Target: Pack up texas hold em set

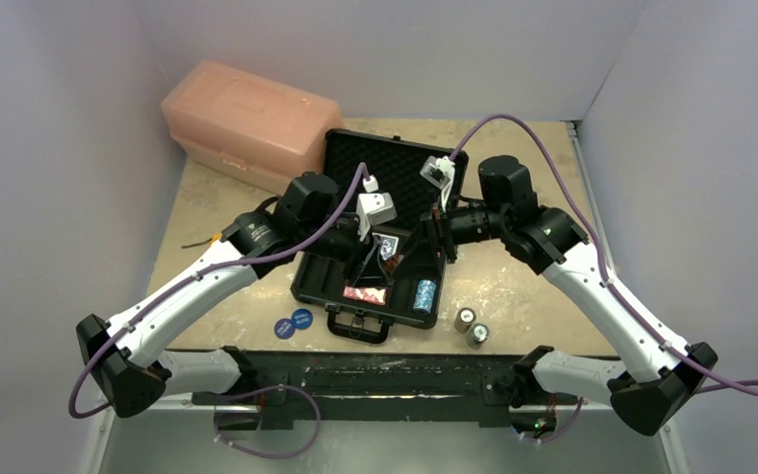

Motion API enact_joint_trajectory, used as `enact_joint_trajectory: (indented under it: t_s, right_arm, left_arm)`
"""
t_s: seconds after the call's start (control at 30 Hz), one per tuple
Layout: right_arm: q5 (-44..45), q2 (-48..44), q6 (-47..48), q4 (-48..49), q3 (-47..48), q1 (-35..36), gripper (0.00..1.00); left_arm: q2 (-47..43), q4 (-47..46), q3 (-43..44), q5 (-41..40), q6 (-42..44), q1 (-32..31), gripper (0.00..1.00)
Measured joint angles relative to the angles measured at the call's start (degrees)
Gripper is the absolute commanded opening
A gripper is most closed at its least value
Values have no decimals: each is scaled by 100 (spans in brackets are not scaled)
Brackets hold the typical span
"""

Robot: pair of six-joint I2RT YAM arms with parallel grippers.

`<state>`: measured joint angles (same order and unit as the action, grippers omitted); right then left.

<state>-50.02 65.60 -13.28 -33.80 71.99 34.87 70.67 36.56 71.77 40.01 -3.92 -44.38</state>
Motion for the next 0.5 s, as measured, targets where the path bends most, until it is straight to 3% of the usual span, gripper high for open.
enact_joint_trajectory:
  t_s: [0.5]
  right_arm:
    - [411,-52,-236,92,74,0,99]
  left_arm:
    - [-979,428,-763,-1169,-39,0,0]
